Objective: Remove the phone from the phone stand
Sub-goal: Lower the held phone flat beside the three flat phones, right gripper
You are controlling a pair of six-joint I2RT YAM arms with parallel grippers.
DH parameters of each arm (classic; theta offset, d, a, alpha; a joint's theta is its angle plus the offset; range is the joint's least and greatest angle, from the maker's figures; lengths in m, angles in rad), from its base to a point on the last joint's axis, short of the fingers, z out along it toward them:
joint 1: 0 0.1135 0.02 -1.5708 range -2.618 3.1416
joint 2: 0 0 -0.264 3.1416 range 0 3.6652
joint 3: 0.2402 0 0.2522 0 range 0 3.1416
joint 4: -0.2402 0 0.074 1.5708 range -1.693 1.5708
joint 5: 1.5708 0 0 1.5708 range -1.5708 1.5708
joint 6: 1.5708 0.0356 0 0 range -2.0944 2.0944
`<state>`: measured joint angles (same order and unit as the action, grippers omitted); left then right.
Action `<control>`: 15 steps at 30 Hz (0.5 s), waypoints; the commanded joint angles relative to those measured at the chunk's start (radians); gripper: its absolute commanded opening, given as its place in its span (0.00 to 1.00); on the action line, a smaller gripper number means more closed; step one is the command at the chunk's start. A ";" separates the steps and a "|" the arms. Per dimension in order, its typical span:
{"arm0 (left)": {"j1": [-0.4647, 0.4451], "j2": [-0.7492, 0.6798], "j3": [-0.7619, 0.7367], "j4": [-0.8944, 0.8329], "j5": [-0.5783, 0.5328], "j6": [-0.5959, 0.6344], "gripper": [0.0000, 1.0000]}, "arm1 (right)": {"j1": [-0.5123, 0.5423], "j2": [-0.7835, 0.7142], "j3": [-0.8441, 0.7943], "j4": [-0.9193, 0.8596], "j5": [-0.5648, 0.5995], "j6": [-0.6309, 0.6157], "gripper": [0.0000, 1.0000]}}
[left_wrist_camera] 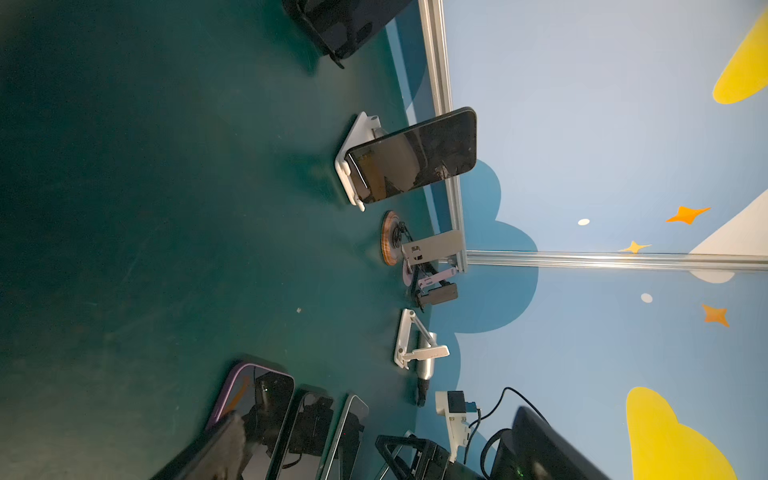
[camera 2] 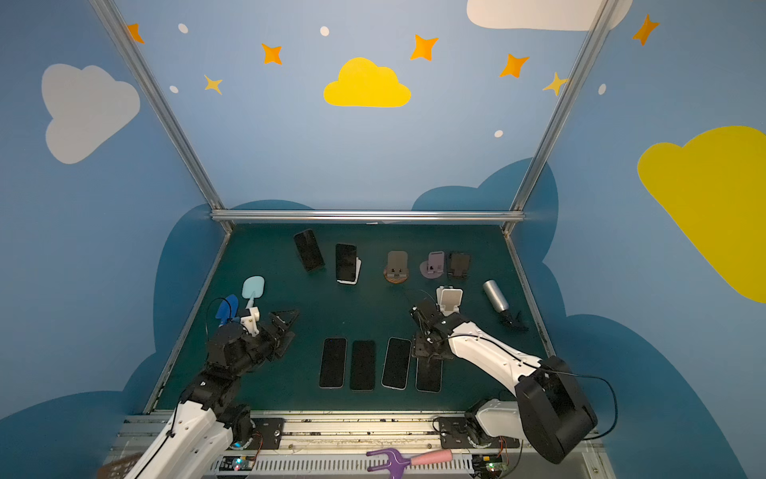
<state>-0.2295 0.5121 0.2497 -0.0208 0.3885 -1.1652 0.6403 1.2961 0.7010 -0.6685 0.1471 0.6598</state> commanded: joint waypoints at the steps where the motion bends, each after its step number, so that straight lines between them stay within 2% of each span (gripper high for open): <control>1: -0.007 -0.002 0.005 0.038 -0.012 -0.004 1.00 | 0.010 0.019 0.001 0.015 0.019 0.017 0.59; 5: -0.016 0.007 0.007 0.039 -0.013 -0.002 1.00 | 0.017 0.024 -0.001 0.021 0.057 0.022 0.59; 15: -0.025 -0.046 -0.004 -0.001 -0.040 -0.003 1.00 | 0.039 0.097 -0.023 0.091 0.068 0.113 0.60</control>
<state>-0.2516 0.4820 0.2493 -0.0086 0.3660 -1.1698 0.6678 1.3693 0.7006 -0.6197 0.1883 0.7227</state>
